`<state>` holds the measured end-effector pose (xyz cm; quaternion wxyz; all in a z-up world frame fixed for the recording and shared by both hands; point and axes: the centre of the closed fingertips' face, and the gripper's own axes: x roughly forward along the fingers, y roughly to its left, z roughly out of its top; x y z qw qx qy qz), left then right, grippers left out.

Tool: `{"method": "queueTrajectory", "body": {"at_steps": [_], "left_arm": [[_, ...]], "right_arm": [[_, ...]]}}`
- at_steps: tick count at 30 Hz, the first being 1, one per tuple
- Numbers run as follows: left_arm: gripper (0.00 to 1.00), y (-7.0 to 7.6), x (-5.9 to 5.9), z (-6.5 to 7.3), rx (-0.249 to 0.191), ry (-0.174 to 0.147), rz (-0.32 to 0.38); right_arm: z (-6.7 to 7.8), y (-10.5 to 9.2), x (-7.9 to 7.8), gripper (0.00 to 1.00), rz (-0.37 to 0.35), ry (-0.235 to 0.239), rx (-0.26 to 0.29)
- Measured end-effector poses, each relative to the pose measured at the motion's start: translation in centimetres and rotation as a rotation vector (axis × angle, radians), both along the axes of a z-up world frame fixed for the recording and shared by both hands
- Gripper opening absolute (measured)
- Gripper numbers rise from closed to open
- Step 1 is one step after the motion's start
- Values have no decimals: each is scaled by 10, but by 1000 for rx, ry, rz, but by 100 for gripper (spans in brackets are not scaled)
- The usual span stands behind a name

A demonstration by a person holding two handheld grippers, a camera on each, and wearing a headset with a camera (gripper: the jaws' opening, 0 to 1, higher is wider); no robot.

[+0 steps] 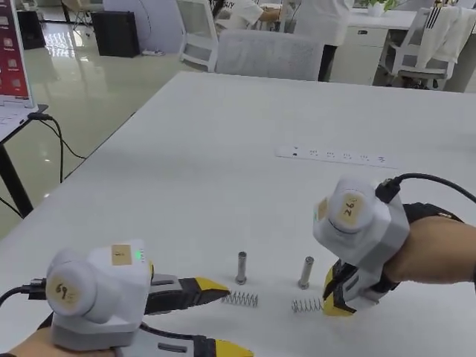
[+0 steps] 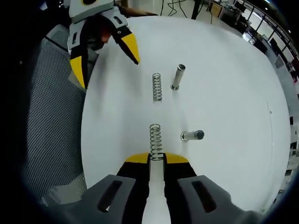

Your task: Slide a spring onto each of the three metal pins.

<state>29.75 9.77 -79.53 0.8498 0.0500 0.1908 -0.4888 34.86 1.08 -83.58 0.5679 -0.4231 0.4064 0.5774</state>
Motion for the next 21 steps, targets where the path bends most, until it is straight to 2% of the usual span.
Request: {"method": "queueTrajectory", "body": {"at_steps": [11,21], "left_arm": [[40,-11,2,0,18,-11,-50],[32,-15,-1,1,29,-34,-85]], "right_arm": [[23,23,-28,8,49,37,60],[37,44,-46,8,104,33,90]]}}
